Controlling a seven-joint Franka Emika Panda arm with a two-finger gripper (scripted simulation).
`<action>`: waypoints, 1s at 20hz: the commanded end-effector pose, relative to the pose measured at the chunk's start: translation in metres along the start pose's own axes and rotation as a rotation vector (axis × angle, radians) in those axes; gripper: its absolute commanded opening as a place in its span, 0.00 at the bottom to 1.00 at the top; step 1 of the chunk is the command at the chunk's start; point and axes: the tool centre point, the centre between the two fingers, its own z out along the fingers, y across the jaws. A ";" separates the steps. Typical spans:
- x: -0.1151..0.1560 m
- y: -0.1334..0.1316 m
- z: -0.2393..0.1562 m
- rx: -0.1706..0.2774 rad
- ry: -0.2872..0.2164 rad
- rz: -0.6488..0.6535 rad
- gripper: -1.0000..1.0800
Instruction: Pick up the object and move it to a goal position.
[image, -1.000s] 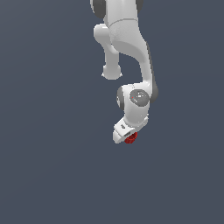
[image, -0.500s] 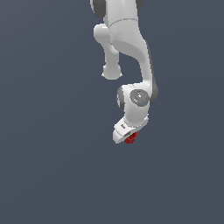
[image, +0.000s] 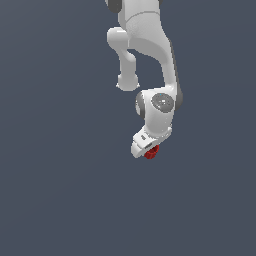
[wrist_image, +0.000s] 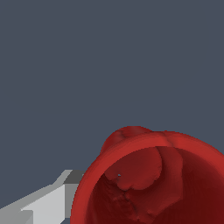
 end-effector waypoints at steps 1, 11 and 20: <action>-0.004 -0.010 -0.010 -0.002 0.002 -0.001 0.00; -0.035 -0.067 -0.065 -0.003 0.001 -0.001 0.00; -0.056 -0.108 -0.104 -0.003 0.001 -0.001 0.00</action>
